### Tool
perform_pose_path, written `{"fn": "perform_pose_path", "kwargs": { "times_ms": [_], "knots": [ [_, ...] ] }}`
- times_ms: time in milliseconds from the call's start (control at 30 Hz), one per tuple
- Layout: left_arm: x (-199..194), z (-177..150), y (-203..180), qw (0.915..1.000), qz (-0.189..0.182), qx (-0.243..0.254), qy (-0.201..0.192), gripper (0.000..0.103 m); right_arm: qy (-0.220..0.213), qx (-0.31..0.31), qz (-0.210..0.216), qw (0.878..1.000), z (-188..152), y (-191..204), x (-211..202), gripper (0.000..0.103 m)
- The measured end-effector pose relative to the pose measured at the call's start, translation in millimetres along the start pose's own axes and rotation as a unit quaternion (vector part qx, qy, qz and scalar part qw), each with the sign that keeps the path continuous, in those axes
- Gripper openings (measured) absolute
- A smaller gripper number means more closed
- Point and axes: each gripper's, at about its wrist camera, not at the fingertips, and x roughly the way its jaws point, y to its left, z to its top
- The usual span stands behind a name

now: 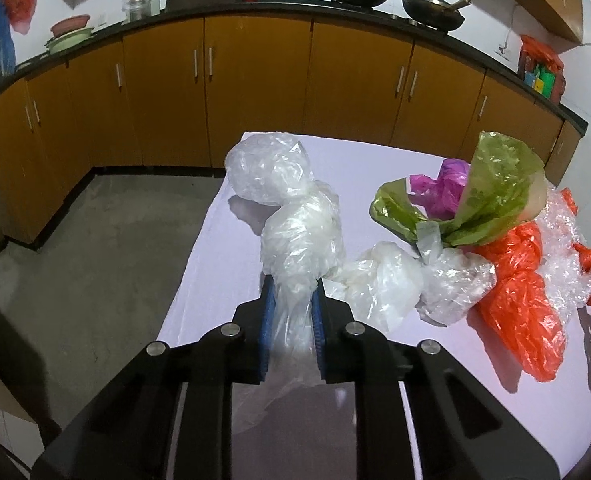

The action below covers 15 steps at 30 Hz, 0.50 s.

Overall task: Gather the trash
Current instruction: 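Grasp the clear plastic bag with the left tool and lift it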

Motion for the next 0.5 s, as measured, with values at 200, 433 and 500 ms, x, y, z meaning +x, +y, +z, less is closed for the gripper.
{"fn": "perform_pose_path", "kwargs": {
  "times_ms": [200,433,500],
  "knots": [
    [3,5,-9,1.0000,0.003,0.004,0.003,0.035,-0.001,0.003,-0.002,1.000,-5,-3,-10,0.012],
    [16,11,-9,0.9995,0.014,0.007,0.026,0.018,-0.003,0.005,0.000,1.000,-6,-5,-15,0.012],
    [19,10,-7,0.9993,0.017,0.004,0.033,0.018,-0.003,0.005,0.000,1.000,-6,-6,-16,0.012]
  ]
}}
